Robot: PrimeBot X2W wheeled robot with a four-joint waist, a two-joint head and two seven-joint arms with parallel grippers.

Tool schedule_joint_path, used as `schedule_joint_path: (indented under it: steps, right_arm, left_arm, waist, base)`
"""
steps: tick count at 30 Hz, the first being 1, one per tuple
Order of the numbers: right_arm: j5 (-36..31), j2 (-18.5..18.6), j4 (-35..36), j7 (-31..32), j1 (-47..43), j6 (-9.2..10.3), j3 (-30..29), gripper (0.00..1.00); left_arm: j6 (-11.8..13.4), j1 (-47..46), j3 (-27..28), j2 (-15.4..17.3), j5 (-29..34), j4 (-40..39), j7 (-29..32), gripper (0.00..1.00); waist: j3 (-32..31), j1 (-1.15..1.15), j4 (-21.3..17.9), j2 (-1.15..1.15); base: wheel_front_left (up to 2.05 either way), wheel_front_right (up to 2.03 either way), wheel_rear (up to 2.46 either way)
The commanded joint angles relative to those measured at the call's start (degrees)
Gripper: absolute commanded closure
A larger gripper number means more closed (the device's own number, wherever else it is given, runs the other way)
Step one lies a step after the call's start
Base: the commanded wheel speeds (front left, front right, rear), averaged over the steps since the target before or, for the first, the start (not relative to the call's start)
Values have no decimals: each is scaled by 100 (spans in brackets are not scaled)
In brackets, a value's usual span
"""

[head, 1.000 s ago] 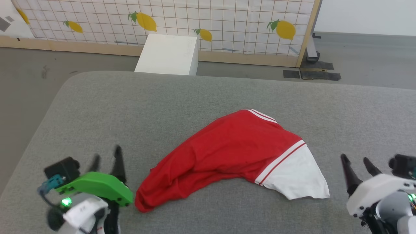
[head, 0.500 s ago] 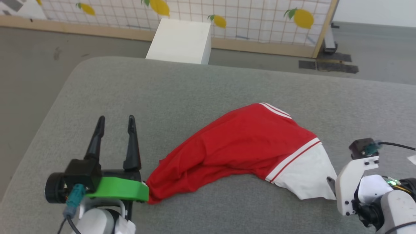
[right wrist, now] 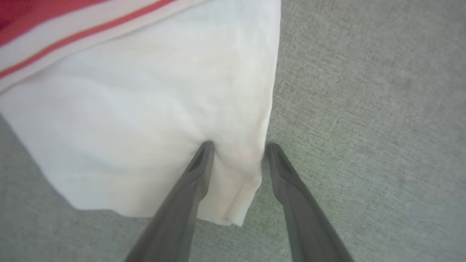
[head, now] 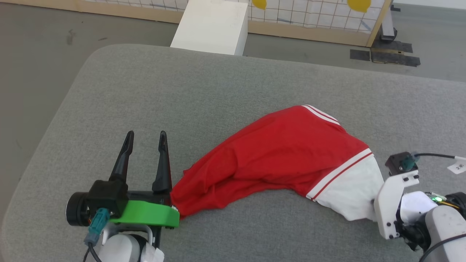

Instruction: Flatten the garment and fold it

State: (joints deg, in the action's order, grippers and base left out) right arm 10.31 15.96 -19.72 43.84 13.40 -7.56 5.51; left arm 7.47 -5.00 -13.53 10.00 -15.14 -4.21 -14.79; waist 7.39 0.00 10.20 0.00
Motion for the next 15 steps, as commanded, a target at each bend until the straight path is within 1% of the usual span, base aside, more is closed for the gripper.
schedule_joint_path:
  steps: [1,4,6,8,12,15]
  right_arm:
    - [127,-17,-107,-37,-6,8,76,100]
    - [311,197,127,-209,243,8,-12,100]
    - [407,406,298,-355,419,8,-135,100]
    - [465,629,414,-448,575,8,-368,100]
    - [391,1085,413,-462,686,8,-1061,100]
    - [272,1323,67,-419,531,8,-1687,100]
  left_arm:
    - [-70,86,73,-68,88,23,-20,0]
    - [-182,107,191,-161,162,82,-20,0]
    - [-255,101,253,-207,219,113,-20,0]
    - [-316,95,309,-249,268,152,-20,0]
    - [-445,80,377,-315,329,245,-20,0]
    - [-519,69,411,-364,369,300,-20,0]
  waist:
    - [-43,0,-69,0]
    - [-94,0,-145,0]
    - [-117,0,-183,0]
    - [-145,0,-219,0]
    - [-181,0,-256,0]
    - [-186,0,-265,0]
  base:
    - [0,0,0]
    - [0,0,0]
    - [0,0,0]
    - [0,0,0]
    - [0,0,0]
    - [0,0,0]
